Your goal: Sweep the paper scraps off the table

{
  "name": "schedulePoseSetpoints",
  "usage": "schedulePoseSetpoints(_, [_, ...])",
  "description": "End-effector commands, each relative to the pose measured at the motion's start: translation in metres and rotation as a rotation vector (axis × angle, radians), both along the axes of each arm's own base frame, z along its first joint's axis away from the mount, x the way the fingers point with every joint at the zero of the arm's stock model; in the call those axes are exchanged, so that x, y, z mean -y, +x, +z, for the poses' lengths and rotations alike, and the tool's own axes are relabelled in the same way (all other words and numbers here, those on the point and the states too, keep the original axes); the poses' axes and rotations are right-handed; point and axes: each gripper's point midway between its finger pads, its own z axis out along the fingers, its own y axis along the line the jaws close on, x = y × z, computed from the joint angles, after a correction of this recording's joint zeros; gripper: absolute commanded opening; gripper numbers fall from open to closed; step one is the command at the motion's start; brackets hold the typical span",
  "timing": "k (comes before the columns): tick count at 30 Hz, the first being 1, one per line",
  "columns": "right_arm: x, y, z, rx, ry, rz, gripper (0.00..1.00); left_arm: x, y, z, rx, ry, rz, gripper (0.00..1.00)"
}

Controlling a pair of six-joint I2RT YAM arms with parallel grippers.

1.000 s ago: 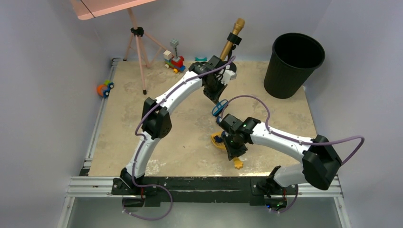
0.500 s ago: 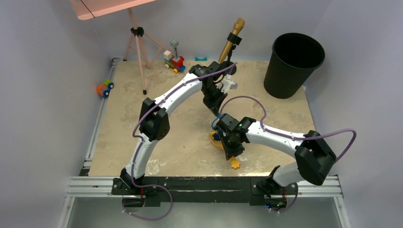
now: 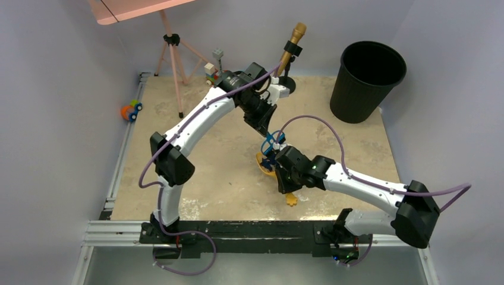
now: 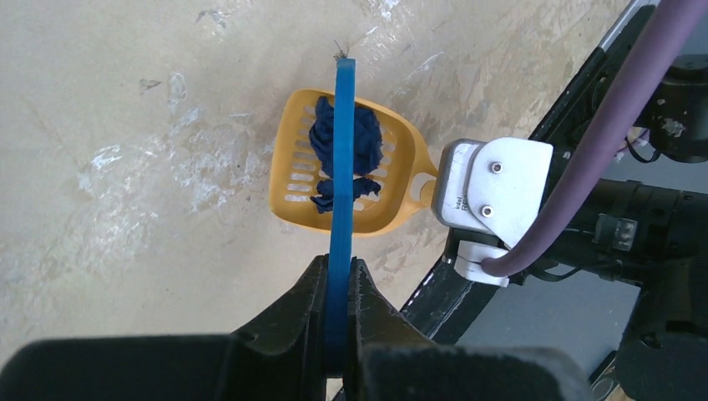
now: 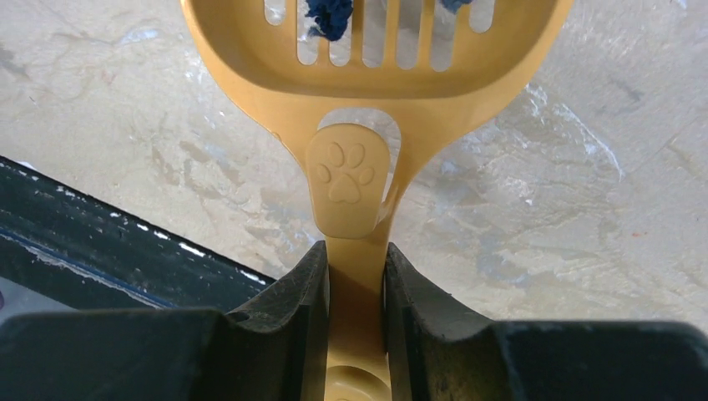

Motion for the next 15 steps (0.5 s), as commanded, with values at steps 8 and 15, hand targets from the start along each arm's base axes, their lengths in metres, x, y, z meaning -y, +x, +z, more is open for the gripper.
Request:
schedulePoseSetpoints(8, [-0.018, 0.038, 0.048, 0.297, 0.18, -0.096, 0.0, -0.035, -0.009, 0.122, 0.171, -0.191, 0.208, 0.0])
schedulePoseSetpoints(15, [-0.015, 0.05, 0.094, 0.391, 0.231, -0.147, 0.0, -0.09, -0.008, 0.134, 0.277, -0.189, 0.381, 0.0])
